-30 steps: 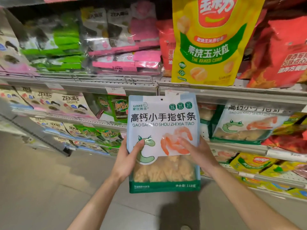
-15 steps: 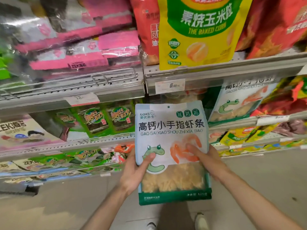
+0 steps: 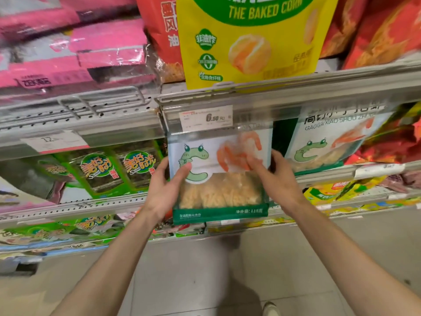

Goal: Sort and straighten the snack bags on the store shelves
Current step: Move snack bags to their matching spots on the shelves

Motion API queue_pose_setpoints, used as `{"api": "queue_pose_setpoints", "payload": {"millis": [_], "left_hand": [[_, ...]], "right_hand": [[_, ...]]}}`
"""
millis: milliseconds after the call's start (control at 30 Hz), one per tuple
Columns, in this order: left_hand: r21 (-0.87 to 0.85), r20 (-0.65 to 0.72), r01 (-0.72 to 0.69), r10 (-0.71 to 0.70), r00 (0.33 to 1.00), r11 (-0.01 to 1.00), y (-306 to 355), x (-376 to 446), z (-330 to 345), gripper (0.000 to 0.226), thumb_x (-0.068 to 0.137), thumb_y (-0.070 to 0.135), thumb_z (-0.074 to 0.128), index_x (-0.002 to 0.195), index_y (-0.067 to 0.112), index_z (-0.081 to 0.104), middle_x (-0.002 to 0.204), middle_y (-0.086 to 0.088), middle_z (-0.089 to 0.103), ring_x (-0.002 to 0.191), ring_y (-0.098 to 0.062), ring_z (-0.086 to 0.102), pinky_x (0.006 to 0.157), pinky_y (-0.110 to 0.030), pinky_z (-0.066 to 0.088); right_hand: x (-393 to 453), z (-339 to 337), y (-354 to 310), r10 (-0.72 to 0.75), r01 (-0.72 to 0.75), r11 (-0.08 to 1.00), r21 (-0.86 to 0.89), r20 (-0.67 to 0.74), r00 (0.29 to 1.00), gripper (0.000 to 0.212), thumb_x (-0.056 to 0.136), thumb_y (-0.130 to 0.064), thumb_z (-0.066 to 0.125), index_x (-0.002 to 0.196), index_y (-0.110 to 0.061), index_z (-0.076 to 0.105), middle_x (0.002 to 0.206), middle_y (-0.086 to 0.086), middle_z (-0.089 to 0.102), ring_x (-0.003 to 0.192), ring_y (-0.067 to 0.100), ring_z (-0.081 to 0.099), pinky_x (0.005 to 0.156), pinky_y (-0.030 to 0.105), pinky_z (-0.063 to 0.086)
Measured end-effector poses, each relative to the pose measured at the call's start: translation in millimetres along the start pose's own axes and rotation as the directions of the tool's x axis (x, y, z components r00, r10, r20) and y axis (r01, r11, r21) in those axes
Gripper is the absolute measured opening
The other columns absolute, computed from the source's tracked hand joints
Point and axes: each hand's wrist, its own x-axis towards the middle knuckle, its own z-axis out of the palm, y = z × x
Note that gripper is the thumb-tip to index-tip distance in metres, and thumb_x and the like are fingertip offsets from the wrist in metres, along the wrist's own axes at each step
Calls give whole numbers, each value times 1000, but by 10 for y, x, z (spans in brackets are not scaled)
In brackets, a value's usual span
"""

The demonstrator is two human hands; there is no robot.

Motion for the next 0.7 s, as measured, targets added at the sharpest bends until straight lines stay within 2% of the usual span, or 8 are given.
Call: {"api": "queue_pose_setpoints", "payload": {"millis": [100,167,333,400,533,633,700], "left_hand": [[-1,-14,-16,16,1000,1000,19,106,32,22,96,24,69,115,31,61,106,11,76,92,-4,75,76,-21,61],[-5,-36,-16,16,999,1000,30,160,77,22,96,28,69,116,32,61,107,11,76,96,-7,75,81,-25,62],[39,-80,-43,46,996,998,103,263,146,35,95,38,70,124,20,65,111,7,77,103,-11,73,95,-38,59],[68,-65,-59,64,996,996,130,265,142,31,97,38,67,122,20,65,110,8,76,103,-10,73,95,-36,59],[133,28,-103,100,995,986,120,233,90,19,95,45,66,113,38,65,118,8,72,108,-8,70,95,-35,59],[248,64,-104,90,994,963,32,170,18,36,82,61,75,114,54,60,125,12,66,119,-10,62,100,-39,55],[194,59,-81,71,996,978,-11,129,-3,44,82,45,82,119,48,58,122,13,68,113,-1,65,96,-29,56]], "right_hand": [[-68,15,120,-24,24,999,-31,-1,1000,55,96,-48,63,145,-26,49,115,-21,64,101,-10,59,77,5,49],[-9,43,136,-44,43,998,-50,-29,999,44,99,-42,62,139,-27,50,109,-22,62,92,-15,58,70,1,47],[183,152,17,-78,79,997,14,-97,992,21,102,-34,59,122,-31,54,104,-17,67,98,-2,63,79,14,50],[206,188,12,-85,89,995,36,-117,990,19,103,-34,59,121,-30,55,105,-12,68,99,1,64,83,19,52],[187,203,52,-105,118,990,71,-162,981,20,103,-30,60,122,-30,56,104,-13,68,95,-4,66,75,11,53],[169,203,42,-120,137,987,85,-178,977,25,102,-29,62,126,-29,56,105,-17,67,87,-19,62,70,5,50],[169,211,6,-137,156,984,89,-193,972,28,101,-29,63,128,-28,57,106,-18,66,88,-19,62,70,5,51]]}}
